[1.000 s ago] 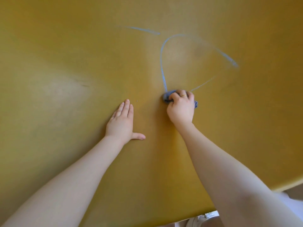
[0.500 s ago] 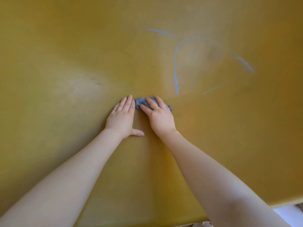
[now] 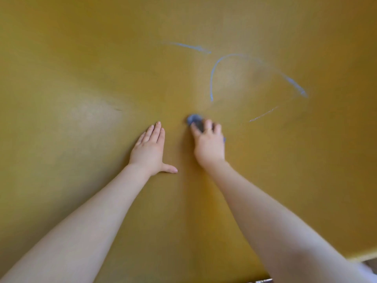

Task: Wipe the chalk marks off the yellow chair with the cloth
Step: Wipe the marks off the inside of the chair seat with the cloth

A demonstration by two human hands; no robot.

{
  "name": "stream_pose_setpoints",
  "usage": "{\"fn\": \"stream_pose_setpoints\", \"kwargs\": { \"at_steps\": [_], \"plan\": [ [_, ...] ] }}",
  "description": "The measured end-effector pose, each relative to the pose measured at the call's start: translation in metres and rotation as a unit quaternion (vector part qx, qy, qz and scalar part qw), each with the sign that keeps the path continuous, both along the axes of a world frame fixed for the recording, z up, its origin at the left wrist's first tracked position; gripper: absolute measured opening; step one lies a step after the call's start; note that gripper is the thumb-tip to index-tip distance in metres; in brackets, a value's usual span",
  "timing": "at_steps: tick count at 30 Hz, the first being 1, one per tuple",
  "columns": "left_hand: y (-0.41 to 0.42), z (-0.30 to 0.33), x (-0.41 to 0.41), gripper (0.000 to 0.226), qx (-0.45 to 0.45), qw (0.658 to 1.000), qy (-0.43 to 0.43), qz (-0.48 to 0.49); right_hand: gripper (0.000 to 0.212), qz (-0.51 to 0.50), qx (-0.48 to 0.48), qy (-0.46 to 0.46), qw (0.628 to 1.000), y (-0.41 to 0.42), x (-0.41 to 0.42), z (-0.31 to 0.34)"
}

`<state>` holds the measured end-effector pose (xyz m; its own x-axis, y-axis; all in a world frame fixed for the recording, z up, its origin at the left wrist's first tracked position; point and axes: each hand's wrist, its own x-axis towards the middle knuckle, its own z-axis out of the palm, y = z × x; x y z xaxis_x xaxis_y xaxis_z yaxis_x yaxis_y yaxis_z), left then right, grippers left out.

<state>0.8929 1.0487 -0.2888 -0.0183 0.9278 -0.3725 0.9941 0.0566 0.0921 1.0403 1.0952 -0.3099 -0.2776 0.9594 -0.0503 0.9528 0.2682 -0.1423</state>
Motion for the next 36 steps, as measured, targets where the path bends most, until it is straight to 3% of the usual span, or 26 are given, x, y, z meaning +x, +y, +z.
{"fn": "stream_pose_setpoints", "kwargs": {
  "at_steps": [4, 7, 13, 18, 24, 31, 34, 36],
  "plan": [
    [0.011, 0.002, 0.006, 0.114, 0.034, 0.999, -0.008, -0.010, 0.037, 0.134, 0.023, -0.012, 0.991, -0.032, -0.014, -0.015],
    [0.027, 0.004, 0.012, 0.114, 0.051, 0.999, -0.013, -0.010, 0.046, 0.163, 0.073, -0.038, 0.983, -0.012, -0.002, -0.018],
    [0.059, 0.002, 0.016, 0.132, 0.049, 0.998, 0.038, -0.020, 0.049, 0.115, 0.131, -0.064, 0.983, 0.062, 0.023, -0.005],
    [0.062, 0.002, 0.015, 0.135, 0.046, 0.997, 0.050, -0.029, 0.055, -0.003, 0.193, -0.032, 0.981, 0.123, 0.048, 0.035],
    [0.061, 0.007, 0.017, 0.132, 0.040, 0.998, 0.043, -0.031, 0.066, -0.010, 0.098, 0.005, 0.995, 0.114, 0.037, 0.039],
    [0.060, 0.018, 0.001, 0.115, -0.005, 0.993, 0.065, -0.094, 0.046, 0.121, -0.060, 0.046, 0.990, 0.032, 0.021, 0.005],
    [0.044, 0.021, -0.008, 0.102, -0.031, 0.992, 0.056, -0.106, 0.042, 0.120, -0.152, 0.125, 0.973, 0.014, 0.016, 0.005],
    [0.026, 0.020, -0.011, 0.101, -0.052, 0.994, 0.040, -0.092, 0.043, 0.036, -0.211, 0.240, 0.947, 0.009, 0.015, 0.011]
  ]
}}
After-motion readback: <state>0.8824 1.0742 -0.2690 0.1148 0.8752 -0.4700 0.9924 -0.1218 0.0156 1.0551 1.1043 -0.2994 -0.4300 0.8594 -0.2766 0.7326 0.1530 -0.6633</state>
